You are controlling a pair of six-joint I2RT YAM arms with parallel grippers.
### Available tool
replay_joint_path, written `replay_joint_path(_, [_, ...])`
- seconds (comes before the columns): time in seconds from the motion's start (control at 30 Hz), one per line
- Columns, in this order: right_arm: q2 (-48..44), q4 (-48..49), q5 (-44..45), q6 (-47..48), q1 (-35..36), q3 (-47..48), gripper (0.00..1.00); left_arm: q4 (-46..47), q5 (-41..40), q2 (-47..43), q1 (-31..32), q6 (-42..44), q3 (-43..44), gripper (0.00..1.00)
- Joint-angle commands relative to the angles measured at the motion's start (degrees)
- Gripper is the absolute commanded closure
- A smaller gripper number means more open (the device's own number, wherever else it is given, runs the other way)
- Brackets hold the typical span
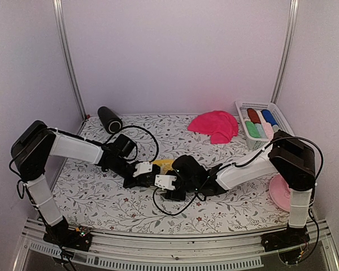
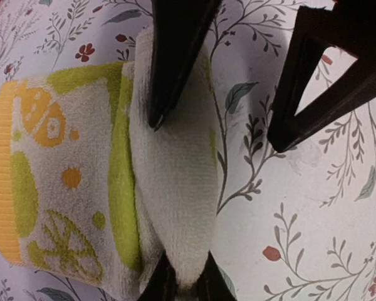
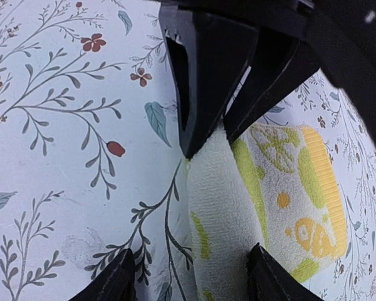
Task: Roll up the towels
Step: Roll the towel at the center of the board.
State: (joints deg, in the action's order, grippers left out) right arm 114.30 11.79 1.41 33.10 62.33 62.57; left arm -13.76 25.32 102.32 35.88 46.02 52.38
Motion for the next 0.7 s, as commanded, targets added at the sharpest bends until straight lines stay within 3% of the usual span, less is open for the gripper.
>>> replay_joint_path(0.0, [2.32,0.65,3.33,0.74,0.34,0.21,0.41,-5.66,-1.67,3.41,-0.47,0.55,-1.15,0.91])
replay_joint_path(0.1, [3.17,0.36,3.49,0.91,0.33,0.43,0.49,-5.90,-1.58,3.54,-0.55,0.60,-1.05,0.90])
replay_joint_path(0.3, [4.49,-1.10,4.18,0.16,0.30,1.58,0.77,-5.98,-0.96,3.01,-0.96,0.65,-0.92,0.83])
replay_joint_path(0.47, [5.22,-2.68,3.94,-2.33,-1.27,2.49,0.85,-4.91,-0.49,-0.12,-1.72,0.68,-1.83,0.73])
replay_joint_path(0.67, [4.52,-8.12,-4.75,-5.45,-3.54,4.84,0.87,0.37,-0.94,-6.54,-2.83,0.79,-6.13,0.48])
